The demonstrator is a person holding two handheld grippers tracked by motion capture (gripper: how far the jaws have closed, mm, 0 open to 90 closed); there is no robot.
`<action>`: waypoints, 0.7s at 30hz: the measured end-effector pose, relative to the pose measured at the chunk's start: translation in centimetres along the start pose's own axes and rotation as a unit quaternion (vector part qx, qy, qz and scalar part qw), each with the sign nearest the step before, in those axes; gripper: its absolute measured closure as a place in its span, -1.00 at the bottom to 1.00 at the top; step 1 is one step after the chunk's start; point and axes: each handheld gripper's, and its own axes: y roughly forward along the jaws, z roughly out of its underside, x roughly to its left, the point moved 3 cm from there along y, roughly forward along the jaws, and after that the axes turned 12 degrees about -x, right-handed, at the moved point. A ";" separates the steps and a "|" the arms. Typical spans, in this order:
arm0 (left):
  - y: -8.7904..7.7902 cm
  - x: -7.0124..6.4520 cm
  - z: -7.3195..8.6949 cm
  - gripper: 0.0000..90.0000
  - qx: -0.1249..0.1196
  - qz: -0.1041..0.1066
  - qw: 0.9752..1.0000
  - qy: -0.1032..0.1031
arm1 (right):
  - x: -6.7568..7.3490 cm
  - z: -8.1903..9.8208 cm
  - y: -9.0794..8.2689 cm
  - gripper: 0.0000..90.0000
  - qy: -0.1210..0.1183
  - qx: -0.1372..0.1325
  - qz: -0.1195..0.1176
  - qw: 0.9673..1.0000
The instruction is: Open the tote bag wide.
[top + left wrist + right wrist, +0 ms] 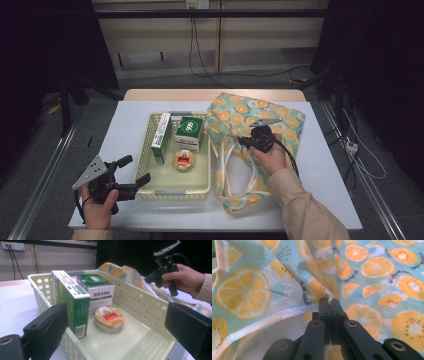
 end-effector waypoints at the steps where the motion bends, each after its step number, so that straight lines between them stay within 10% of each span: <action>1: 0.0 0.0 0.0 -0.89 0.001 0.000 1.000 0.001 | -0.1 -0.1 0.2 1.00 -0.002 0.000 0.005 1.000; 12: 0.0 0.1 0.1 -0.89 0.003 0.000 1.000 -0.001 | -1.5 0.0 1.8 0.95 0.014 0.004 0.006 1.000; 18: 0.0 0.2 0.2 -0.89 0.003 -0.001 1.000 -0.005 | -0.3 -0.3 0.4 0.01 0.016 -0.016 0.000 1.000; 21: -0.1 0.1 0.1 -0.89 0.003 0.000 1.000 -0.003 | 0.8 -0.2 -0.8 -0.13 0.001 -0.012 -0.031 0.999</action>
